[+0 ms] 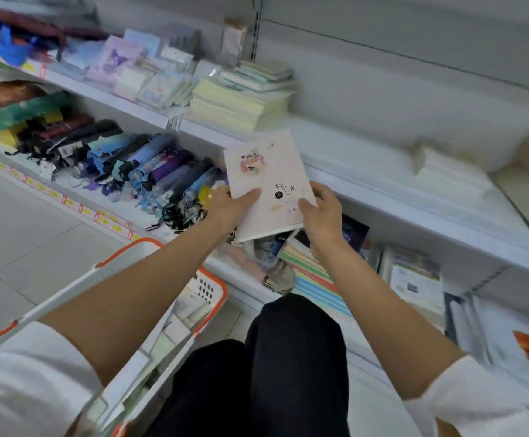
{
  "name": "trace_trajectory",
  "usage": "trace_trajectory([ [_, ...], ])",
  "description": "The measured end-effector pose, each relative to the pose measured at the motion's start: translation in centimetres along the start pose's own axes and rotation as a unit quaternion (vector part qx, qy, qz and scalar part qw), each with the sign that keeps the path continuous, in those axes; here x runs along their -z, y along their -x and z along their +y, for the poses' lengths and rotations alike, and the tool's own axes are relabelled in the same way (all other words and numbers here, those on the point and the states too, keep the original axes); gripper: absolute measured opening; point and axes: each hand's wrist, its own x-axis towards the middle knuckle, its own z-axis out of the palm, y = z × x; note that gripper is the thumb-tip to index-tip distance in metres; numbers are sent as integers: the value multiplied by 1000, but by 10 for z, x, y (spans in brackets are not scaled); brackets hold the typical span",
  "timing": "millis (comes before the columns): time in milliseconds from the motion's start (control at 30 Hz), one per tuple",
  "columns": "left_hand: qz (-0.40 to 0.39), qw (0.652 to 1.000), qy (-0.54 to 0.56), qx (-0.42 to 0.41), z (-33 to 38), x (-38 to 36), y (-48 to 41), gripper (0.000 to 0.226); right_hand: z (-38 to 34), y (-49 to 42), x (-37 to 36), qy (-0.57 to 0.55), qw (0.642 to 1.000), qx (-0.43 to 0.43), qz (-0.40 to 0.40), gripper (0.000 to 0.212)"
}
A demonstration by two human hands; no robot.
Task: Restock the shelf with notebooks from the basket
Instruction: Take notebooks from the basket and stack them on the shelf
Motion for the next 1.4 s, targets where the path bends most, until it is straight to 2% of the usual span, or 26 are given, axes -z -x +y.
trace_trajectory([
  [100,-32,998,-30,-36,21,-45,-5,29,-4,-8,41,-58,995,-5,82,30],
  [233,-103,991,-40,-79,47,-111,-13,43,-9,-27,99,-105,978,12,182,33],
  [367,-151,975,-75,-142,62,-177,-20,41,-17,-55,156,-64,971,38,225,30],
  [533,-192,969,-65,-145,79,-250,-33,43,-22,-98,218,15,958,41,283,31],
  [733,-210,957,-117,-165,93,-325,-60,43,-18,-156,269,151,923,-4,355,32],
  [867,-224,944,-146,-195,99,-361,-88,35,-14,-188,288,161,910,-22,381,31],
  [933,-235,939,-163,-191,97,-372,-101,36,-8,-202,296,182,910,-34,370,28],
  [1033,-255,930,-206,-165,86,-376,-115,59,6,-218,308,262,910,-50,317,30],
  [1100,-278,928,-198,-147,75,-371,-122,69,14,-219,316,216,935,-47,276,46],
  [1167,-318,924,-172,-125,65,-362,-126,72,19,-214,325,182,956,-35,226,48],
  [1267,-331,921,-165,-122,56,-355,-129,69,23,-207,337,204,968,-33,141,53],
  [1400,-258,934,-169,-179,57,-360,-127,48,20,-204,343,211,973,-30,91,65],
])
